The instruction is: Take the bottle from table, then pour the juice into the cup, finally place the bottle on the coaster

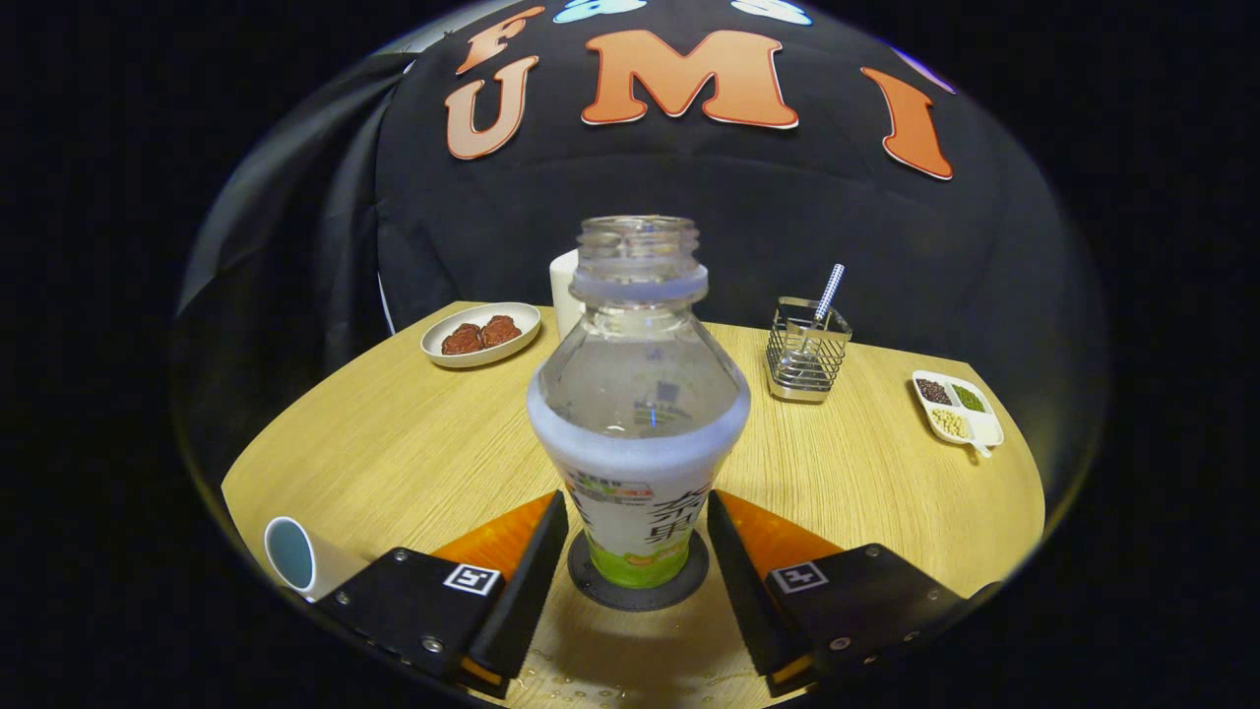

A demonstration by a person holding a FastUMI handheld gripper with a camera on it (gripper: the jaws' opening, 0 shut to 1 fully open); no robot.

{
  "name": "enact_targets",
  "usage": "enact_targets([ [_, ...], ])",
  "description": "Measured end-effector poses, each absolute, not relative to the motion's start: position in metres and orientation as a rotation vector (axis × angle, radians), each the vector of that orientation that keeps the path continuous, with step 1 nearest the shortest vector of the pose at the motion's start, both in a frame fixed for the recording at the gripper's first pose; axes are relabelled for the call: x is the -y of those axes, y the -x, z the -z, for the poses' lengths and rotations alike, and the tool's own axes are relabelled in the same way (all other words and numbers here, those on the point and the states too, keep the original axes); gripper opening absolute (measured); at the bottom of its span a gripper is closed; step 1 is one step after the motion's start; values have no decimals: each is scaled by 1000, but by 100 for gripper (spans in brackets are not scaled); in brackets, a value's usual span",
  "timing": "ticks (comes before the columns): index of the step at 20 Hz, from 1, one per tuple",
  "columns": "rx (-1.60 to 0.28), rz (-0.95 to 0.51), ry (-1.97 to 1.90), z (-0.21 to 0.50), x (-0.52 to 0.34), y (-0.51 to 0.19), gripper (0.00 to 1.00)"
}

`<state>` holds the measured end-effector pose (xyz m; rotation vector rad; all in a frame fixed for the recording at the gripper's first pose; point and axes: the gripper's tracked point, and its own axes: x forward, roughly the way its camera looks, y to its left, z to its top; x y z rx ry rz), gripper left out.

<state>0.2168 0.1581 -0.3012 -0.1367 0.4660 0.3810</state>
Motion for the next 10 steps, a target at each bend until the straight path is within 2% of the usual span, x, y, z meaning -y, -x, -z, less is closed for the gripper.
enact_targets([
  [1,-463,-375,123,295,-156,-212,94],
  [2,-457,-368,109,288,-155,-208,97],
  [10,-368,-229,58,189,-101,-161,97],
])
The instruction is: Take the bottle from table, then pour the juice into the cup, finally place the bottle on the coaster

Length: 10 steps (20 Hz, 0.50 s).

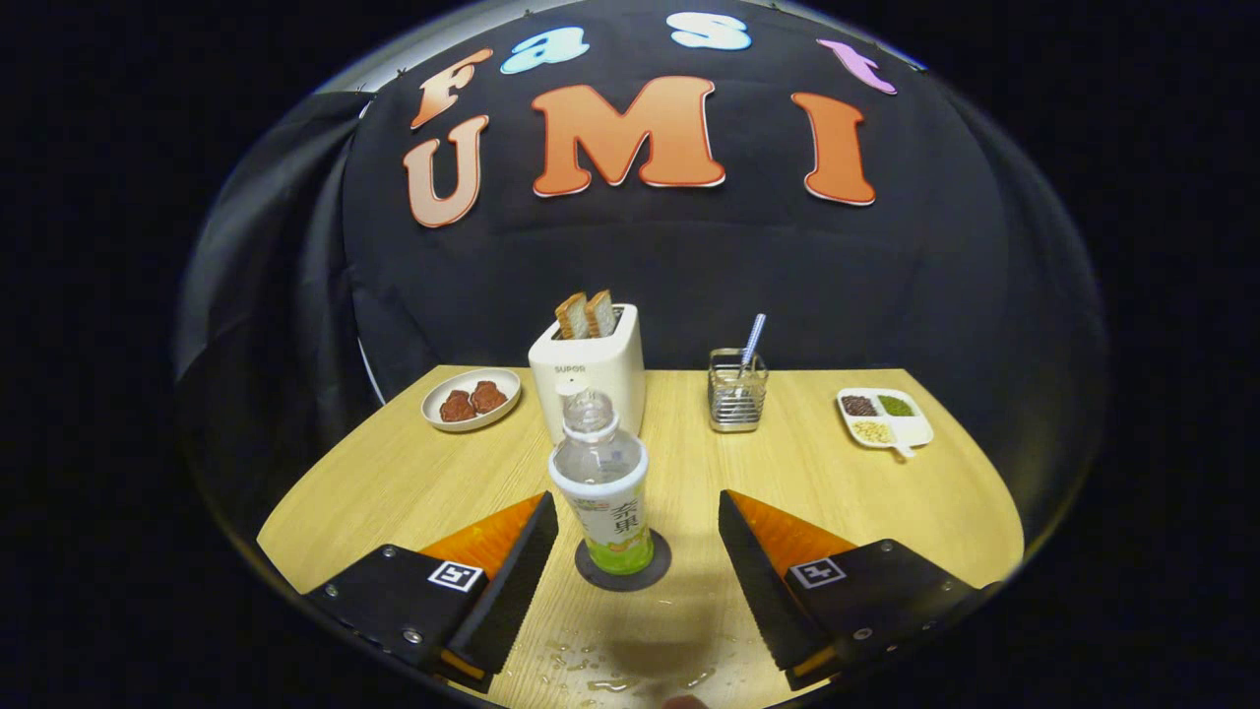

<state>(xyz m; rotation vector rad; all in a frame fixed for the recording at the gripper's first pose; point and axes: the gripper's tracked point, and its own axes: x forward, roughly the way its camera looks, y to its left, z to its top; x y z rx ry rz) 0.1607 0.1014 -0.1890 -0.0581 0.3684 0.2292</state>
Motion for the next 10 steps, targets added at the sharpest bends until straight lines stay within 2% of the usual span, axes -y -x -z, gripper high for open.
enact_targets([
  [10,-196,-56,66,23,-25,-75,97],
])
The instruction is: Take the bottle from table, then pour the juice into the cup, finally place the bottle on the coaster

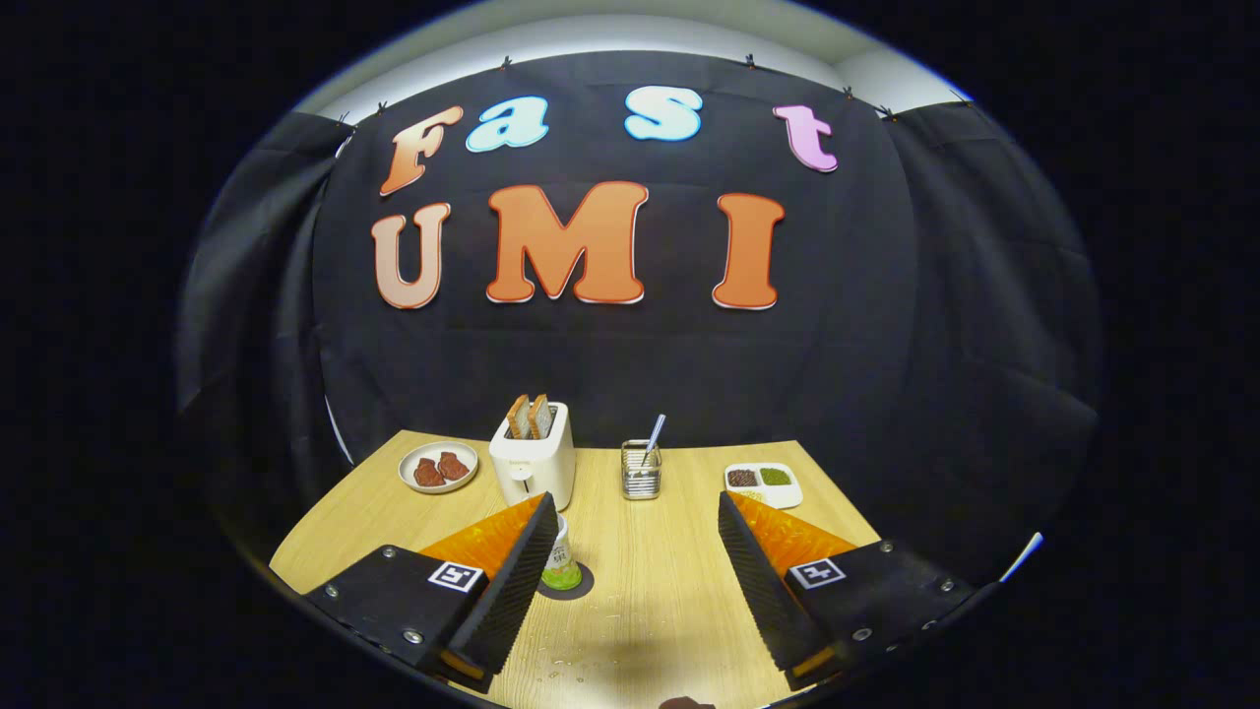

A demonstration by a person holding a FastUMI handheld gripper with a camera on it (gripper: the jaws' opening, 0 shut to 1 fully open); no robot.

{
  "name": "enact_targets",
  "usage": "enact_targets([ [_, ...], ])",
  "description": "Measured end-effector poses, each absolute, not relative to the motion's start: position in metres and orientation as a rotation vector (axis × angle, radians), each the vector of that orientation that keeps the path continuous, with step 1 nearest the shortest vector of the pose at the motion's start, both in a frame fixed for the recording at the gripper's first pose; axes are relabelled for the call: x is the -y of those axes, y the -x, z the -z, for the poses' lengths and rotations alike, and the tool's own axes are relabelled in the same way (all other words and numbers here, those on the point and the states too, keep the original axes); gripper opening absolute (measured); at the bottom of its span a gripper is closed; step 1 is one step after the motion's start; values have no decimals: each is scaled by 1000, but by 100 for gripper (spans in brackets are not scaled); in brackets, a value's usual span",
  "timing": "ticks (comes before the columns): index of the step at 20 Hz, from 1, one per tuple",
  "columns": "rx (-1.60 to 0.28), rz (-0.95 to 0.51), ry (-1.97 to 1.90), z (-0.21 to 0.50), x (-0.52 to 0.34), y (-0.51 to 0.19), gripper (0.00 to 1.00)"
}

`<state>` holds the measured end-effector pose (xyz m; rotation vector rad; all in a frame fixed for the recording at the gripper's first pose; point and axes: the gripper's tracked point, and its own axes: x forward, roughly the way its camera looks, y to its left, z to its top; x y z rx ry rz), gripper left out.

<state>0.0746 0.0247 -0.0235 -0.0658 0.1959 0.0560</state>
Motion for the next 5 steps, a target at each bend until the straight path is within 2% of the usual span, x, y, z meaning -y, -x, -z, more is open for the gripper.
enact_targets([
  [5,-132,3,67,-27,-2,-30,97],
])
